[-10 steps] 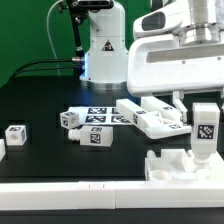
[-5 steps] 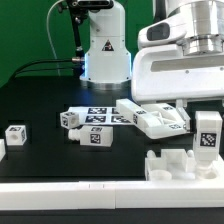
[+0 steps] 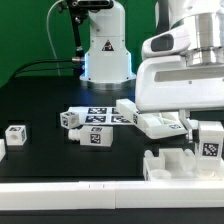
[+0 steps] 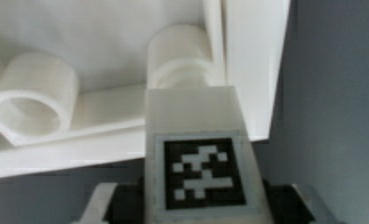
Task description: Assemble chair
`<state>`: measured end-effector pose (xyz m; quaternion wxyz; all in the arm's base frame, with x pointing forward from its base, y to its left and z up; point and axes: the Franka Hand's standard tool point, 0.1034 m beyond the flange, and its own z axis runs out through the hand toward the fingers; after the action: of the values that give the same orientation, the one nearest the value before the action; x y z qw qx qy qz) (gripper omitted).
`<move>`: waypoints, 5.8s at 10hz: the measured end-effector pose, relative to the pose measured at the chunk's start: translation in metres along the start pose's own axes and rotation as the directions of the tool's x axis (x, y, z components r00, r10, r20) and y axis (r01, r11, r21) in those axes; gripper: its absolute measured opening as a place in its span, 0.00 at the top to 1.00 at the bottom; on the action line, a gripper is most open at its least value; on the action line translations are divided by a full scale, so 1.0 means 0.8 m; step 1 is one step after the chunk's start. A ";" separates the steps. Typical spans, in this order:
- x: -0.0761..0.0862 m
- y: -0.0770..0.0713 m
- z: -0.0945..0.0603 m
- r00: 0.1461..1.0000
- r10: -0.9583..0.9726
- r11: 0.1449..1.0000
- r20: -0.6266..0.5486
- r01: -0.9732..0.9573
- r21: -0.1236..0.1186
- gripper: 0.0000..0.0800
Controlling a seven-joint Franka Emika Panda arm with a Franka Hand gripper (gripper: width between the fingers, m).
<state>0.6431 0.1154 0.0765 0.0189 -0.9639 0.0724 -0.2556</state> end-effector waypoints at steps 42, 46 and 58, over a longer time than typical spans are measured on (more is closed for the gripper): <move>0.018 -0.012 0.009 0.944 0.005 0.999 0.329 0.007 -0.034 0.35; 0.017 -0.002 0.011 0.901 0.309 0.950 0.304 -0.278 -0.143 0.63; 0.013 -0.003 0.010 0.718 0.643 0.766 0.268 -0.610 -0.205 0.23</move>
Offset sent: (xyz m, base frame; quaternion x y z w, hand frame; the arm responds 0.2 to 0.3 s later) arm -0.0056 0.0046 -0.0129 -0.0135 0.0063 0.0075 0.9999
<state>0.6566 0.1165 0.0747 0.0667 -0.9102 0.4030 -0.0690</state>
